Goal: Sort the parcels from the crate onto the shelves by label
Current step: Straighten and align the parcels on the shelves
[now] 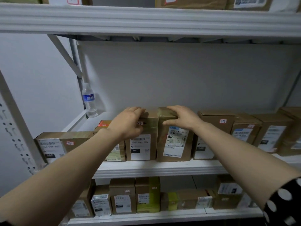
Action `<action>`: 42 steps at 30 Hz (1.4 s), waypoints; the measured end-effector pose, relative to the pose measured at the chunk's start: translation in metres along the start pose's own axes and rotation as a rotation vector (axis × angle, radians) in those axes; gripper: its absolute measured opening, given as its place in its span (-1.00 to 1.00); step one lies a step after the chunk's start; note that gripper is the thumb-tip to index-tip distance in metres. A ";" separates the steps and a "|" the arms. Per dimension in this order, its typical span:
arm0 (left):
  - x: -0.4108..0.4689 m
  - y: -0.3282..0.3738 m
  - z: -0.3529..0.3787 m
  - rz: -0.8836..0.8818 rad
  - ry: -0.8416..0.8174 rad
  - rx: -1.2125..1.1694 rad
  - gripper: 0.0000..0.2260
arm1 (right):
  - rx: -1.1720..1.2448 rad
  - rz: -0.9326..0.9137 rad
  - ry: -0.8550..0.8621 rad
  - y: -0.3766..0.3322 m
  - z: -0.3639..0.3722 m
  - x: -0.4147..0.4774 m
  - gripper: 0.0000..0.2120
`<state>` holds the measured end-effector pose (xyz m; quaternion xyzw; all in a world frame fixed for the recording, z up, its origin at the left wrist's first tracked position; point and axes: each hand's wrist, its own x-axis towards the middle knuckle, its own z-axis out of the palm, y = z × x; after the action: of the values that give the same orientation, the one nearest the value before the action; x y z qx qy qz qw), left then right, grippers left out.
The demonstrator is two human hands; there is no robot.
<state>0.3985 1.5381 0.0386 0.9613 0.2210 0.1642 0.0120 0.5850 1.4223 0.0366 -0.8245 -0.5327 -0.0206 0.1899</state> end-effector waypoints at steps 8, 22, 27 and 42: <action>0.032 0.053 -0.007 0.203 0.060 0.000 -0.39 | 0.113 0.136 0.268 0.062 -0.072 -0.051 -0.55; 0.116 0.204 0.045 0.067 -0.183 0.211 -0.36 | -0.352 0.107 -0.145 0.235 -0.084 -0.066 0.05; 0.127 0.214 0.050 -0.018 -0.280 0.236 -0.35 | -0.379 0.066 -0.210 0.251 -0.078 -0.055 0.05; 0.144 0.212 0.040 0.037 -0.344 0.192 -0.53 | -0.337 0.110 -0.300 0.253 -0.072 -0.024 0.11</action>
<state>0.6226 1.4110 0.0659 0.9758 0.2125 -0.0242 -0.0452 0.8112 1.2861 0.0244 -0.8661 -0.4984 0.0239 -0.0307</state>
